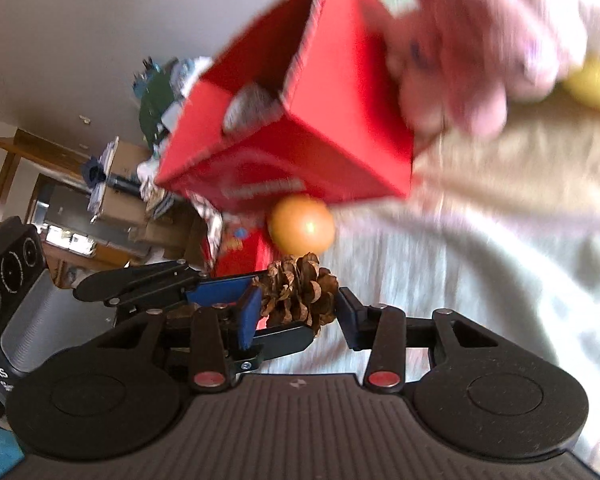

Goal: Organize objects
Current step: 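Carry the pine cone in the right tool over the red box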

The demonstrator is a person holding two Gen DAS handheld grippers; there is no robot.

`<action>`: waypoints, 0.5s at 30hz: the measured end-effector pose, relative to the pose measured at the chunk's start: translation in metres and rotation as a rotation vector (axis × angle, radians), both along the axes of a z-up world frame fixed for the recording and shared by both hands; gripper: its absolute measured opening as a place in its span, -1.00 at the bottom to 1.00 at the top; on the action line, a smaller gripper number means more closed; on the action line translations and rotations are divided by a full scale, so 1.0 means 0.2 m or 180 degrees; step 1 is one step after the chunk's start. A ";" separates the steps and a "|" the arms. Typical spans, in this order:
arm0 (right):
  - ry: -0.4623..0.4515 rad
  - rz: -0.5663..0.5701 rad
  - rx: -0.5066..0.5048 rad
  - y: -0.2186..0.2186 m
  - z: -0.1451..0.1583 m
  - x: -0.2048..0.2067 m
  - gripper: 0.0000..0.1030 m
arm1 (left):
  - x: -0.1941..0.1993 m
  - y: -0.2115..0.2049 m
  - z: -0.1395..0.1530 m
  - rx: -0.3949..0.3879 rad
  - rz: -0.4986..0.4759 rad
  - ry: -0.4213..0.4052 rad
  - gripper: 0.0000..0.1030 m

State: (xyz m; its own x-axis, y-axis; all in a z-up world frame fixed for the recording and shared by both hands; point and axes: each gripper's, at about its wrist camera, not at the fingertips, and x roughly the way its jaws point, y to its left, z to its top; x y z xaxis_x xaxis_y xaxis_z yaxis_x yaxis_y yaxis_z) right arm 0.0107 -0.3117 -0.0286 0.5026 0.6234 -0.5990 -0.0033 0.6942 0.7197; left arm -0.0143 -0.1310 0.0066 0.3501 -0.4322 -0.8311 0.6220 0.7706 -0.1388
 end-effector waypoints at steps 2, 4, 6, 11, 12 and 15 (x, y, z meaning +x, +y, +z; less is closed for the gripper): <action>-0.0157 -0.0057 -0.0132 -0.01 0.09 0.01 -0.14 | 0.00 -0.03 0.06 0.0023 -0.0135 -0.0217 -0.09; -0.0317 -0.0113 -0.0230 -0.01 0.17 0.03 -0.14 | 0.02 -0.03 0.12 -0.0001 -0.0218 -0.0370 -0.09; -0.0463 -0.0145 -0.0285 0.00 0.24 0.06 -0.14 | 0.06 0.00 0.20 -0.0092 -0.0247 -0.0519 -0.09; -0.0777 -0.0172 -0.0314 0.08 0.36 0.22 -0.14 | 0.16 0.09 0.37 -0.0200 -0.0164 -0.0914 -0.06; -0.0800 -0.0171 -0.0307 0.10 0.37 0.26 -0.14 | 0.18 0.12 0.39 -0.0207 -0.0121 -0.0963 -0.06; -0.0866 -0.0139 -0.0337 0.16 0.37 0.37 -0.14 | 0.27 0.20 0.41 -0.0191 0.0018 -0.1007 -0.06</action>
State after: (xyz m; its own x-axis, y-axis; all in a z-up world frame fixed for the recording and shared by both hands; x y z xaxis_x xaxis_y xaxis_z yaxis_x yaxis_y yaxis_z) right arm 0.0855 -0.2790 0.0456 0.6787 0.5388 -0.4991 -0.1548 0.7692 0.6200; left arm 0.0399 -0.0902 0.0886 0.5896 -0.4745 -0.6536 0.6373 0.7705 0.0155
